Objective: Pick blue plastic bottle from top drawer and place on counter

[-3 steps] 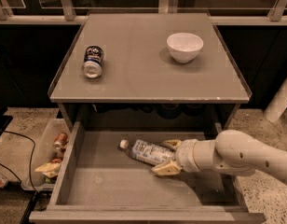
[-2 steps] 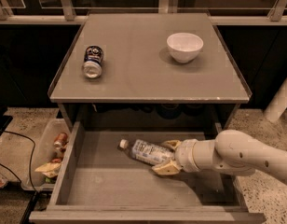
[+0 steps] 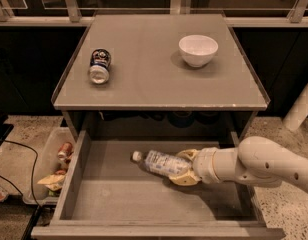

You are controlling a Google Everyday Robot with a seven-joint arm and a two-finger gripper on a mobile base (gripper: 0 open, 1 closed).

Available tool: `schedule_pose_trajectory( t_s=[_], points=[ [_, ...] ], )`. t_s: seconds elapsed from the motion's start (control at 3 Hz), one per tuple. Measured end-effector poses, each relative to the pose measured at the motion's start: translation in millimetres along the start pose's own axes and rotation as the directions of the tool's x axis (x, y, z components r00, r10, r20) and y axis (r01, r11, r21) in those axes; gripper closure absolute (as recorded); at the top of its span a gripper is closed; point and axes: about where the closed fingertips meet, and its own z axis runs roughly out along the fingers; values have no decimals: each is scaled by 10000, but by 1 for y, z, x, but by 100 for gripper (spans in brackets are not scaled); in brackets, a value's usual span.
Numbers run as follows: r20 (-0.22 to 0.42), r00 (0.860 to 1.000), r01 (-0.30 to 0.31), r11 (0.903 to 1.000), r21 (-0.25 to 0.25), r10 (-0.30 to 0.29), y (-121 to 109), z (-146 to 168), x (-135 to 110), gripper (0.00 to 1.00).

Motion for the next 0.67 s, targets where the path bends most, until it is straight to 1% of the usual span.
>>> schedule_pose_trajectory(
  t_s=[0.33,0.67],
  points=[
    [142,9995,267,9992,310,-272,-7,-40,-15,100],
    [334,9981,485,9960,750,-512,-19,-91,-31,100]
  ],
)
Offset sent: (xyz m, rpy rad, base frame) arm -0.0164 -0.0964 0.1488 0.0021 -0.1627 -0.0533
